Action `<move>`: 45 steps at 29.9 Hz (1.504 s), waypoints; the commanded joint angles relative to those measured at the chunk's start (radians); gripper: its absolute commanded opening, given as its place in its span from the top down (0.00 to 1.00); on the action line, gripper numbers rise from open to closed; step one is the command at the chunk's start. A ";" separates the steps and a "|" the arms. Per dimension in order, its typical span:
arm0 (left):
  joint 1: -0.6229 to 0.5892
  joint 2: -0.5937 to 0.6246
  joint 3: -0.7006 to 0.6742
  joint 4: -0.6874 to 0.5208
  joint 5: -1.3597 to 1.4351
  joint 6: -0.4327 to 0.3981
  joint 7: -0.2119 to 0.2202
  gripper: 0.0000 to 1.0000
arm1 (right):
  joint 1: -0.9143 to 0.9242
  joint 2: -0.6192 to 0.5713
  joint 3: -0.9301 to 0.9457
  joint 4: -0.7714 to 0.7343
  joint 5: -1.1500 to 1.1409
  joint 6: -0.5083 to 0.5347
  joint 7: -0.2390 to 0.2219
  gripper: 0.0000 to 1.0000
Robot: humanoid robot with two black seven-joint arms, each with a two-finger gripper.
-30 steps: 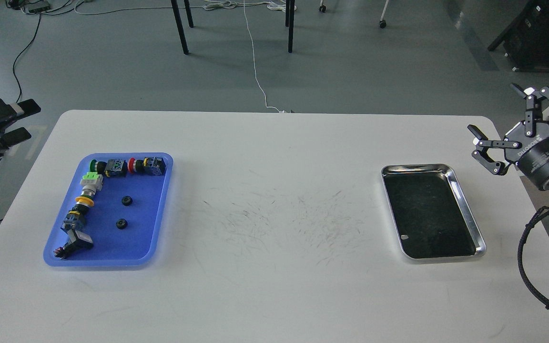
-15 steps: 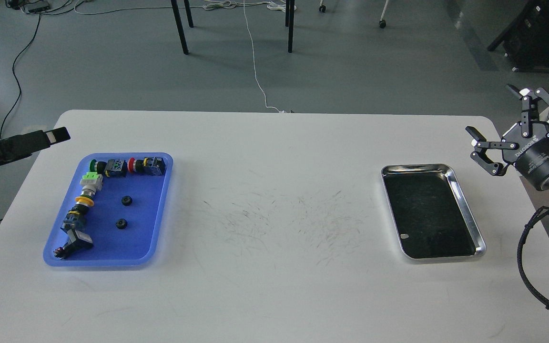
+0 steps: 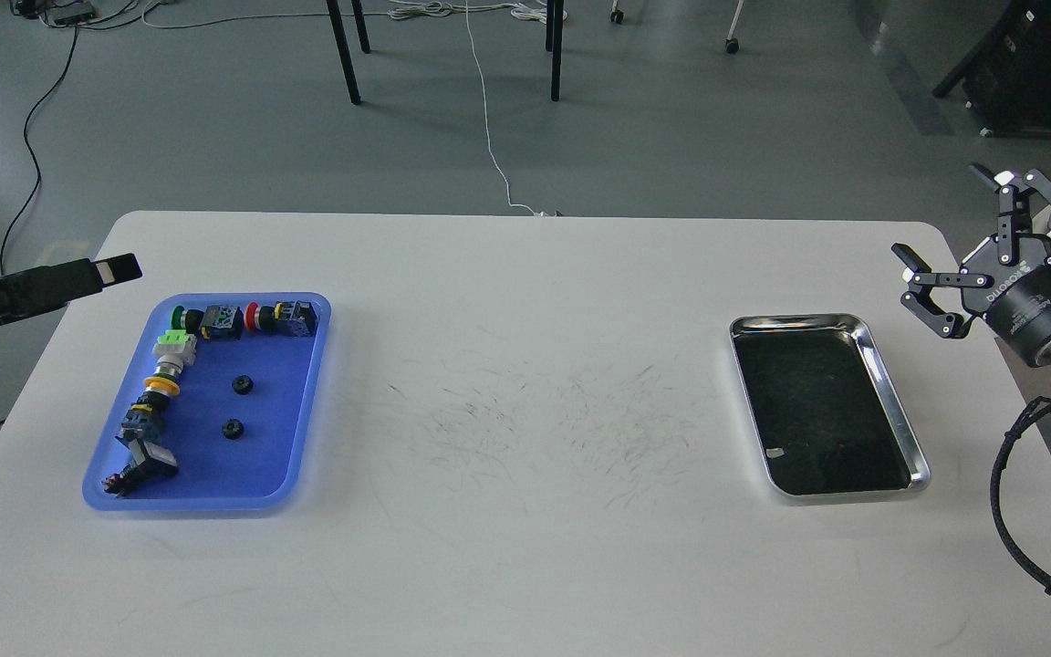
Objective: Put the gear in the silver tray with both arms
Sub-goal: 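Lower the left gripper into the blue tray over the gears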
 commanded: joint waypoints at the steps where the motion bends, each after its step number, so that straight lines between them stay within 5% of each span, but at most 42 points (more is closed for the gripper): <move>1: -0.009 -0.024 0.002 -0.001 0.123 0.063 0.000 0.02 | 0.002 0.001 0.000 0.000 0.000 -0.001 0.000 0.01; 13: -0.089 -0.166 0.011 -0.004 0.565 0.117 0.000 0.02 | 0.002 0.003 0.000 -0.002 0.000 -0.008 0.003 0.01; 36: -0.148 -0.278 0.230 0.033 0.634 0.321 0.000 0.05 | 0.005 0.007 0.003 -0.005 0.000 -0.021 0.005 0.01; 45: -0.210 -0.278 0.319 0.088 0.570 0.235 0.000 0.02 | 0.006 0.006 0.003 -0.003 -0.002 -0.019 0.005 0.01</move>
